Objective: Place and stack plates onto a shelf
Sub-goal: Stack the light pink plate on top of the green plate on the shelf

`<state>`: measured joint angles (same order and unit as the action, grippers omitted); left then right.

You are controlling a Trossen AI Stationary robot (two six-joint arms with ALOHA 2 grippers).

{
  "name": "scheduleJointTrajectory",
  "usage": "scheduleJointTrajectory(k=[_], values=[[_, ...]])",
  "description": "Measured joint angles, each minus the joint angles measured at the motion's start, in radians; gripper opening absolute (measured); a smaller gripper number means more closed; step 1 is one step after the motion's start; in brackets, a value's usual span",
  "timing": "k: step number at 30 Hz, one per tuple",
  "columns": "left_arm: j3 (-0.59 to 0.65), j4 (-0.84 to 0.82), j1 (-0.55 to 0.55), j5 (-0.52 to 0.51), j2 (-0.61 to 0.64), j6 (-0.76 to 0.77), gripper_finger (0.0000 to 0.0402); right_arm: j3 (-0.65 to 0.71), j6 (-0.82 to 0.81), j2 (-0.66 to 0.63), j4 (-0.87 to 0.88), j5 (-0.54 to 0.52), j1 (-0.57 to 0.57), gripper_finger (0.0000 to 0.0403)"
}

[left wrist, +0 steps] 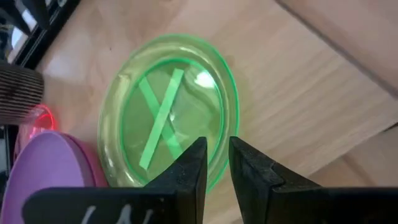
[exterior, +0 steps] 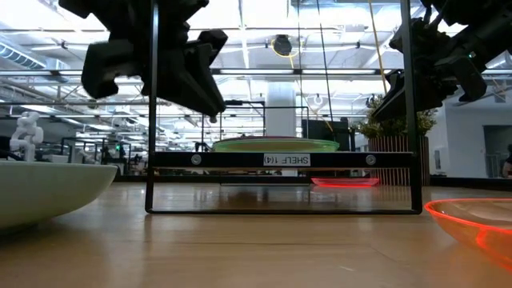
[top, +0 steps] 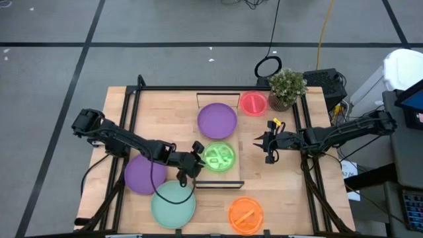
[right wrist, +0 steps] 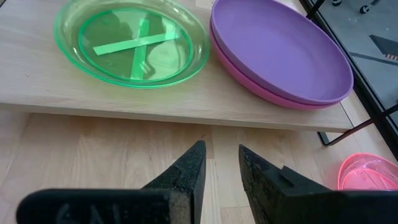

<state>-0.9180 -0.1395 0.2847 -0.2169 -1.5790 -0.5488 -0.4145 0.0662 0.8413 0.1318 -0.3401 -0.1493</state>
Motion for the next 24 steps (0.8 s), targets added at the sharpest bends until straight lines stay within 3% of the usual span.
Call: scheduleJointTrajectory(k=[16, 24], values=[[0.000, -0.088, 0.032, -0.013, 0.118, 0.165, 0.0074, 0.000, -0.001, 0.000, -0.009, 0.001, 0.000, 0.0082], [0.000, -0.150, 0.089, -0.103, 0.188, 0.308, 0.0074, 0.000, -0.051, 0.001, -0.061, 0.003, 0.000, 0.0082]])
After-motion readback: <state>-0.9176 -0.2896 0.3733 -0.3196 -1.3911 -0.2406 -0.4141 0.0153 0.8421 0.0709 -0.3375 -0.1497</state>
